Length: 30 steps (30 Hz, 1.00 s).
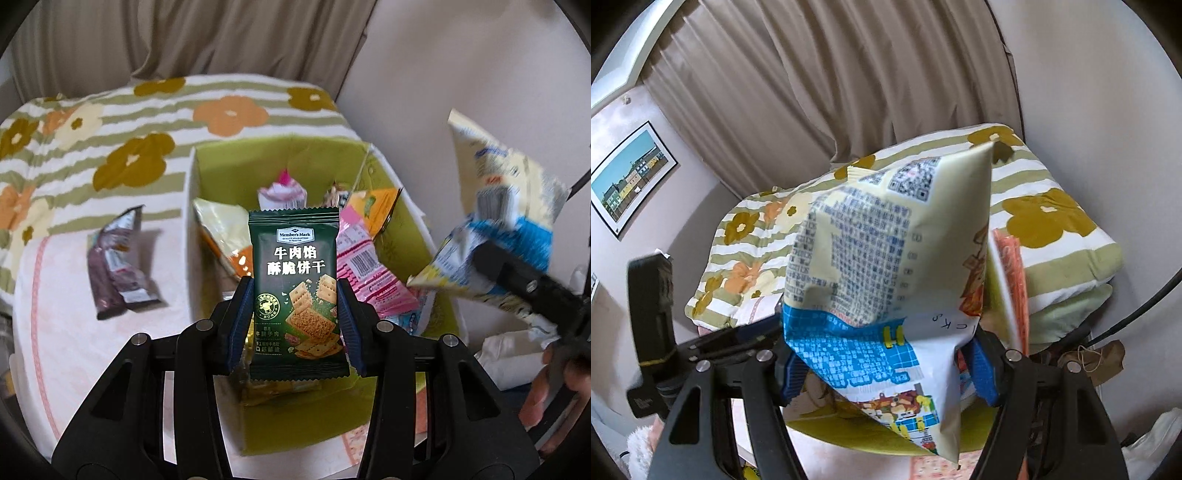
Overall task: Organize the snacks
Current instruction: 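Carry both snacks over the box and open both grippers to drop them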
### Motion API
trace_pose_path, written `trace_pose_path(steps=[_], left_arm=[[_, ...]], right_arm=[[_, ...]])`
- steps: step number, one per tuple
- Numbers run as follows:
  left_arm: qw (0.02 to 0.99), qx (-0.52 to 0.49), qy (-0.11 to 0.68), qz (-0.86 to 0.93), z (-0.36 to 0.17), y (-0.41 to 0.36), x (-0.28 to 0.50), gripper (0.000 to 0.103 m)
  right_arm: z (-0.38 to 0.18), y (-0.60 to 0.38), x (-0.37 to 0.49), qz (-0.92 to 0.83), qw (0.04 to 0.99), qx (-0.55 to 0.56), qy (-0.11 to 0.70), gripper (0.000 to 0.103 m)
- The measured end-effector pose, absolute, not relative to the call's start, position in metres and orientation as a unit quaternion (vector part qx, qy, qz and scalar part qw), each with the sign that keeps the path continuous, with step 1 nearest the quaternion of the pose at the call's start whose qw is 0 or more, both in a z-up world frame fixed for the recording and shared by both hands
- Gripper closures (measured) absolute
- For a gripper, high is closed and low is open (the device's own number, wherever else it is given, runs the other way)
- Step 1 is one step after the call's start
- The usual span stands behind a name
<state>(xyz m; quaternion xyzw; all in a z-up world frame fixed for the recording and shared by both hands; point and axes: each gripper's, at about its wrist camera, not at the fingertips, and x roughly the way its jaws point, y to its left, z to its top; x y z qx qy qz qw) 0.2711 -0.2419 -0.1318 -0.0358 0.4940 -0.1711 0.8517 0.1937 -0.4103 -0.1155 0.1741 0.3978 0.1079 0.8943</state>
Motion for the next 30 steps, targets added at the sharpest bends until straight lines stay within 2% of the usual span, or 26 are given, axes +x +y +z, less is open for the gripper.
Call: trace_pose_path(steps=[4, 5, 6, 7, 8, 21, 23, 24, 25, 26, 30], left_arm=[[0.851, -0.029, 0.5, -0.159, -0.142, -0.248, 0.276, 0.06], [0.851, -0.029, 0.501, -0.158, -0.143, -0.249, 0.277, 0.049], [0.85, -0.024, 0.504, -0.155, -0.145, -0.249, 0.278, 0.017], [0.85, -0.019, 0.504, -0.15, -0.146, -0.249, 0.279, 0.003], [0.856, -0.013, 0.498, -0.14, -0.145, -0.247, 0.278, 0.0], [0.873, -0.007, 0.475, -0.109, -0.126, -0.207, 0.282, 0.001], [0.875, -0.005, 0.474, -0.104, -0.124, -0.204, 0.283, 0.0], [0.875, -0.002, 0.473, -0.1, -0.124, -0.202, 0.284, 0.001], [0.875, 0.0, 0.474, -0.096, -0.124, -0.199, 0.285, 0.001], [0.875, 0.0, 0.474, -0.094, -0.124, -0.198, 0.285, 0.001], [0.876, -0.006, 0.474, -0.086, -0.124, -0.187, 0.281, 0.0]], right_arm=[[-0.116, -0.419, 0.2, 0.11, 0.891, 0.172, 0.405, 0.035], [-0.116, -0.42, 0.2, 0.111, 0.89, 0.171, 0.408, 0.035], [-0.116, -0.422, 0.203, 0.114, 0.889, 0.169, 0.41, 0.035], [-0.116, -0.422, 0.206, 0.119, 0.887, 0.169, 0.413, 0.035], [-0.117, -0.422, 0.209, 0.123, 0.885, 0.168, 0.415, 0.035], [-0.118, -0.396, 0.251, 0.162, 0.874, 0.142, 0.436, 0.033], [-0.121, -0.39, 0.259, 0.159, 0.871, 0.138, 0.444, 0.03], [-0.123, -0.388, 0.26, 0.155, 0.871, 0.135, 0.447, 0.021], [-0.124, -0.386, 0.261, 0.15, 0.872, 0.133, 0.446, 0.007], [-0.124, -0.386, 0.26, 0.146, 0.875, 0.133, 0.441, 0.002], [-0.12, -0.388, 0.247, 0.127, 0.897, 0.115, 0.407, 0.001]])
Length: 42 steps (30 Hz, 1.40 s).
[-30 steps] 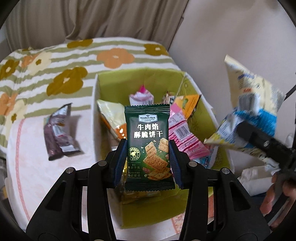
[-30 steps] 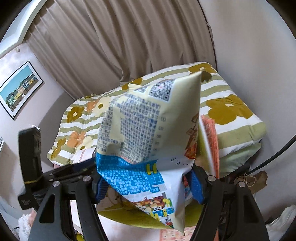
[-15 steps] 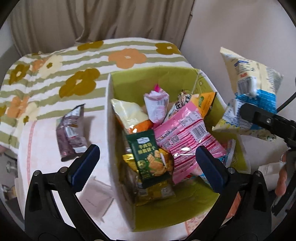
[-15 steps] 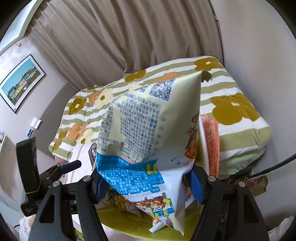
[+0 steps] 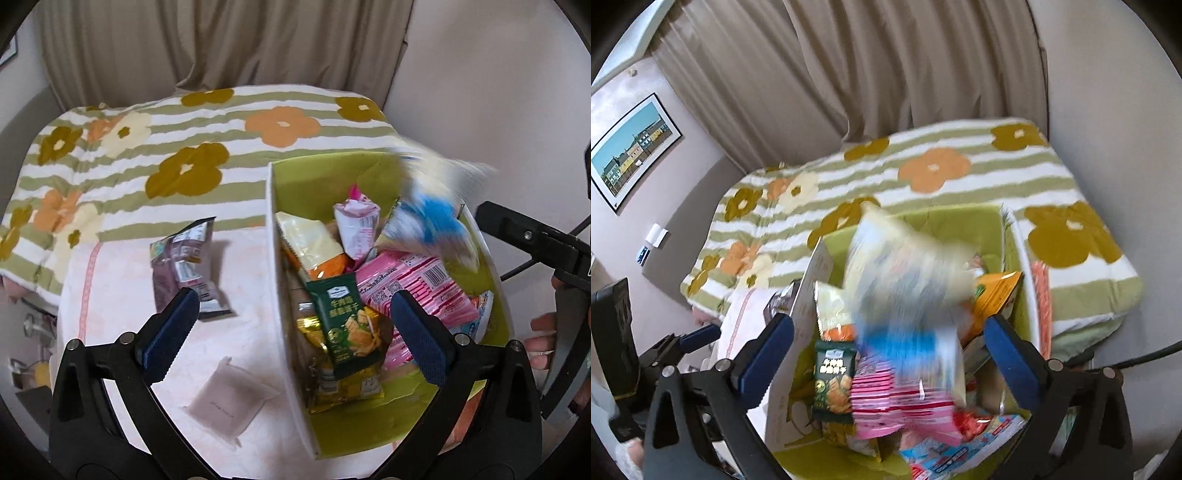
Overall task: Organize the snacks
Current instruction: 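Carry both snacks over the box and open both grippers to drop them, then move both tools back over the last two snacks on the table, then grasp the brown candy bag with the left gripper while the right grasps the white pastry packet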
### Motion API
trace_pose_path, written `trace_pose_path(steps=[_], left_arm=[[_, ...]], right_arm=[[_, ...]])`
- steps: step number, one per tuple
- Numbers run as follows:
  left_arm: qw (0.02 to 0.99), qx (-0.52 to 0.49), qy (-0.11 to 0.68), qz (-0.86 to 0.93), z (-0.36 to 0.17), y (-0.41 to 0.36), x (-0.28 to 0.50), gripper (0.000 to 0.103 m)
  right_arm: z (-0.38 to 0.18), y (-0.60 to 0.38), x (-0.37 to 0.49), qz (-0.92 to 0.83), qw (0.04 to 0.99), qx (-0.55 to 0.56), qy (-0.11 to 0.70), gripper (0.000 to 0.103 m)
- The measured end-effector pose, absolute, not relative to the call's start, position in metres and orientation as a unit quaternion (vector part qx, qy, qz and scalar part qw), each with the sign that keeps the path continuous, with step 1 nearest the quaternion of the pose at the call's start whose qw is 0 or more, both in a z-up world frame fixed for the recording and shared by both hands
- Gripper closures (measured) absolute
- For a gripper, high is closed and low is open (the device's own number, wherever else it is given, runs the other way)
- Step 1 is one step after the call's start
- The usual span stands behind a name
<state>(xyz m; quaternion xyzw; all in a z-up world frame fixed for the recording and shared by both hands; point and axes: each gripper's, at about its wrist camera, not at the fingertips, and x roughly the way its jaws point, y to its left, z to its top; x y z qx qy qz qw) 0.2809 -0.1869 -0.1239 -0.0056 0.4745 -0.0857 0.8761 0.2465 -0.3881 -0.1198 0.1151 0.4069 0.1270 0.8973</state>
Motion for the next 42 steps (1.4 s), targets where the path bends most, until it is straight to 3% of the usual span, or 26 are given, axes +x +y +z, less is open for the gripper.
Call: trace_pose_path(steps=[10, 23, 34, 42], left_arm=[[0.881, -0.014, 0.467, -0.073, -0.119, -0.171, 0.256, 0.001], [0.888, -0.014, 0.459, -0.004, -0.098, -0.107, 0.212, 0.0], [0.9, -0.051, 0.433, -0.027, -0.094, -0.018, 0.204, 0.0], [0.879, -0.051, 0.462, -0.101, -0.104, 0.038, 0.238, 0.001]], right_arm=[[-0.12, -0.382, 0.227, 0.134, 0.884, 0.104, 0.436, 0.001], [-0.099, -0.333, 0.188, 0.189, 0.894, 0.082, 0.399, 0.0], [-0.107, -0.233, 0.15, 0.173, 0.9, 0.068, 0.393, 0.0], [-0.119, -0.152, 0.146, 0.106, 0.901, 0.103, 0.407, 0.0]])
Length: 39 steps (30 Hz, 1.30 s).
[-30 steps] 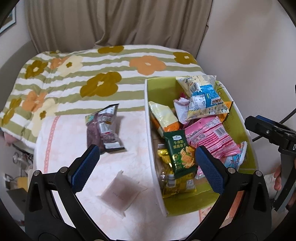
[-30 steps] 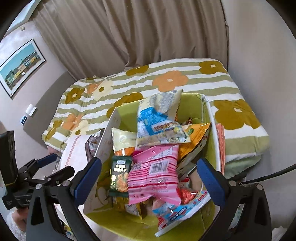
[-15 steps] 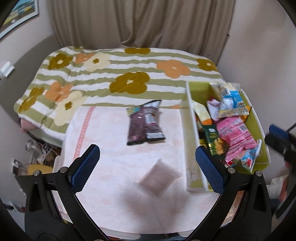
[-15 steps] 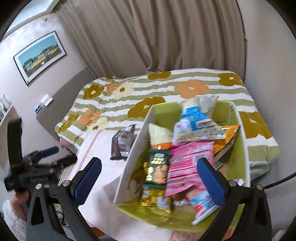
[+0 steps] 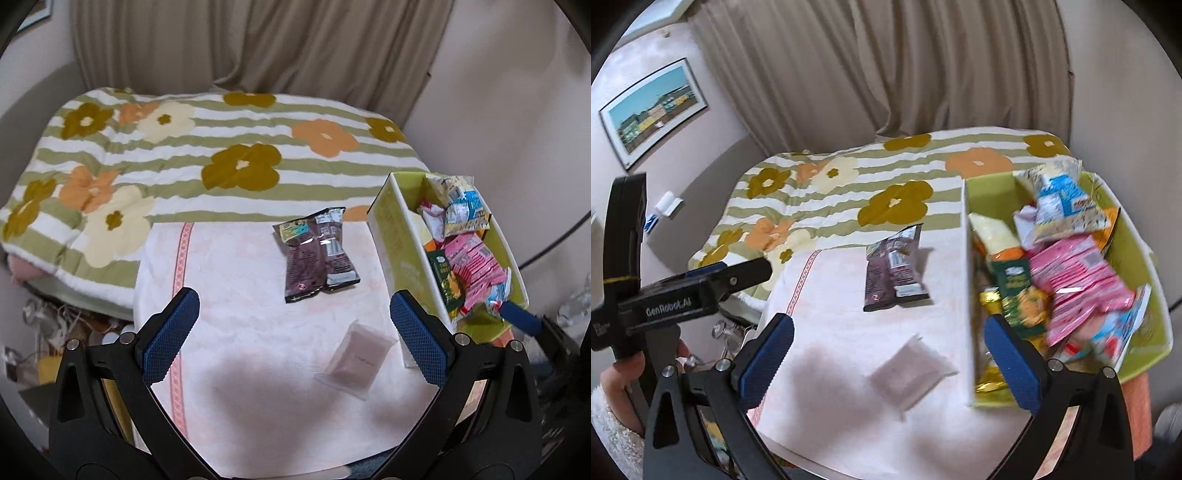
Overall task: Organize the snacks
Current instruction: 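Grasp the brown candy bag with the left gripper while the right grasps the white pastry packet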
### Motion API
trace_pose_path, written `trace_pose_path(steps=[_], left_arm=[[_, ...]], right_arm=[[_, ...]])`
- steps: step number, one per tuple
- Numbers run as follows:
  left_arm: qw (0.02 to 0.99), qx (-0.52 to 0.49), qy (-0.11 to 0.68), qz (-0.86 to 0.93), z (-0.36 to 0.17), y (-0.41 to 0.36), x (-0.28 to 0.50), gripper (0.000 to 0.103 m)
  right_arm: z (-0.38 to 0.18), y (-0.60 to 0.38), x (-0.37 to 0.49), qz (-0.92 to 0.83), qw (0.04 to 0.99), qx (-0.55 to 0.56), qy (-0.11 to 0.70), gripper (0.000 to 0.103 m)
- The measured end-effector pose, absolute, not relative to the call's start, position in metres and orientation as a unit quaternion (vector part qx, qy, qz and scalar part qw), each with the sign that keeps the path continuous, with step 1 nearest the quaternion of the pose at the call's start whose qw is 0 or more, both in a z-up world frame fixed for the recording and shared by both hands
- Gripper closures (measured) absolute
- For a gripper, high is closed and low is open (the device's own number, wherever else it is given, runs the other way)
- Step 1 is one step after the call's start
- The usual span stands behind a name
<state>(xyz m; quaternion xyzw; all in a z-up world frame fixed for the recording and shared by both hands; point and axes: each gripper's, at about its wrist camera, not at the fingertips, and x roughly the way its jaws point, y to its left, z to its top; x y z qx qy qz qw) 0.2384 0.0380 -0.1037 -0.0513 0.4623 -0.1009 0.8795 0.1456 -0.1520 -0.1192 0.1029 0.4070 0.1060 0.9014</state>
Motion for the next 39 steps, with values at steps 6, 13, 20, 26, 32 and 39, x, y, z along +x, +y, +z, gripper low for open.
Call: trace_pose_path(steps=[6, 13, 20, 26, 32, 39], left_arm=[[0.858, -0.043, 0.489, -0.151, -0.124, 0.055, 0.277, 0.001], [0.821, -0.051, 0.538, -0.183, -0.169, 0.043, 0.327, 0.001], [0.785, -0.085, 0.583, -0.193, -0.224, 0.007, 0.37, 0.001], [0.764, -0.098, 0.609, -0.187, -0.257, -0.014, 0.395, 0.001], [0.759, -0.09, 0.623, -0.166, -0.276, -0.025, 0.415, 0.001], [0.752, -0.08, 0.636, -0.153, -0.299, -0.035, 0.432, 0.001]], right_arm=[[-0.141, -0.118, 0.144, 0.035, 0.899, 0.133, 0.416, 0.0], [-0.187, -0.097, 0.136, -0.057, 0.877, 0.183, 0.441, 0.0], [-0.236, -0.098, 0.136, -0.109, 0.856, 0.208, 0.46, 0.0], [-0.272, -0.099, 0.141, -0.13, 0.842, 0.23, 0.47, 0.0], [-0.29, -0.099, 0.154, -0.13, 0.833, 0.235, 0.483, 0.0], [-0.295, -0.105, 0.165, -0.139, 0.828, 0.229, 0.493, 0.0]])
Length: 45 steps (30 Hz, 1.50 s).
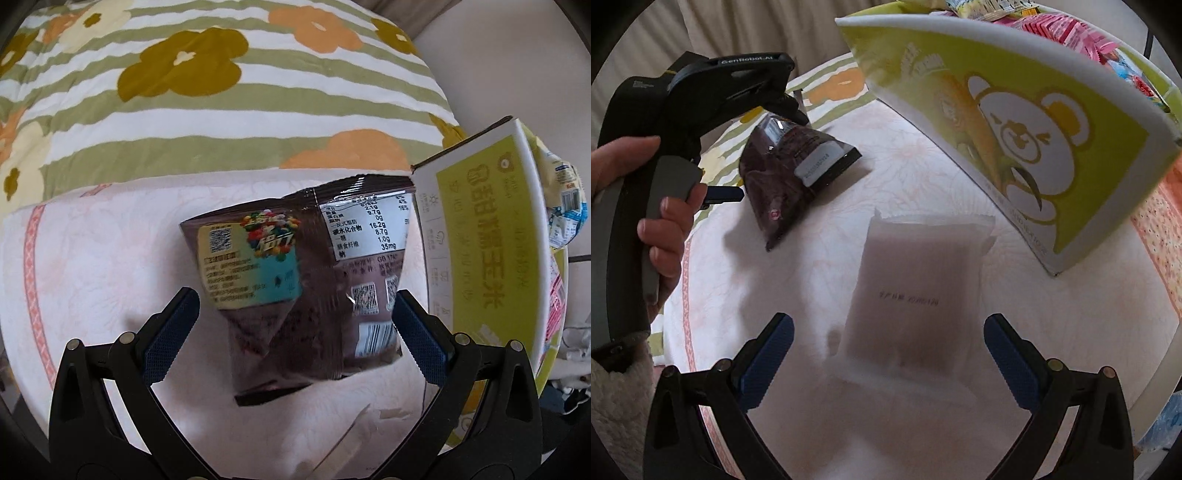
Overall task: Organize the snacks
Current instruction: 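Grasp the brown candy bag with the left gripper while the right grasps the white pastry packet, then carry both packets over the box and open both grippers to drop them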
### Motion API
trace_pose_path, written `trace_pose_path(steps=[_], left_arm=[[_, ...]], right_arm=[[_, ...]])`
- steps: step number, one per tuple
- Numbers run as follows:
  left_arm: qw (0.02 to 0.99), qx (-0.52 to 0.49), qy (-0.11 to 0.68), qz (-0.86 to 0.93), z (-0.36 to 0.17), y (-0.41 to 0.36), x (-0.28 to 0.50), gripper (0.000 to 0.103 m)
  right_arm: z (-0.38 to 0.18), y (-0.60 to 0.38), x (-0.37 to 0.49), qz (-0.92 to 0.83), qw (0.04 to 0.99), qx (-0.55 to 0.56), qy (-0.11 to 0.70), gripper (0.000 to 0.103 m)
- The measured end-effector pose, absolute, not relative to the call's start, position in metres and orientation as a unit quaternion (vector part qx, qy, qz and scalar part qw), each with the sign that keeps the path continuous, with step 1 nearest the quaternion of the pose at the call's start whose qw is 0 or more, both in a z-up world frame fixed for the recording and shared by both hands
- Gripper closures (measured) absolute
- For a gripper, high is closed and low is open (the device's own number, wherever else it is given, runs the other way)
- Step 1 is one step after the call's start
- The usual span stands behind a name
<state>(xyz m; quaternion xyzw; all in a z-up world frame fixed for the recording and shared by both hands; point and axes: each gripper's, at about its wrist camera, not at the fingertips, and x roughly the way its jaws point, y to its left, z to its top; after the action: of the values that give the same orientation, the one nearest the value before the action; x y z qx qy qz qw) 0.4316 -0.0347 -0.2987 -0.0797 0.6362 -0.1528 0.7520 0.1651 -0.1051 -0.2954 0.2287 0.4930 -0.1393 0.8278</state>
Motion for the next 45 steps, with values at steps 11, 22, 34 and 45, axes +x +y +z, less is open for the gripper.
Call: trace_pose_path(steps=[11, 22, 34, 45], left_arm=[[0.744, -0.071, 0.633, -0.199, -0.3, -0.041, 0.429, 0.045], [0.752, -0.06, 0.627, -0.194, -0.28, -0.006, 0.404, 0.048], [0.773, -0.063, 0.606, -0.177, -0.255, 0.036, 0.365, 0.048], [0.81, -0.081, 0.556, -0.166, -0.199, 0.073, 0.327, 0.048]], right_arm=[[-0.298, -0.114, 0.182, -0.127, 0.821, 0.213, 0.514, 0.011], [-0.299, -0.117, 0.201, -0.117, 0.821, 0.182, 0.528, 0.023], [-0.302, -0.106, 0.21, -0.093, 0.841, 0.123, 0.519, 0.042], [-0.242, -0.092, 0.191, -0.041, 0.883, 0.12, 0.451, 0.043]])
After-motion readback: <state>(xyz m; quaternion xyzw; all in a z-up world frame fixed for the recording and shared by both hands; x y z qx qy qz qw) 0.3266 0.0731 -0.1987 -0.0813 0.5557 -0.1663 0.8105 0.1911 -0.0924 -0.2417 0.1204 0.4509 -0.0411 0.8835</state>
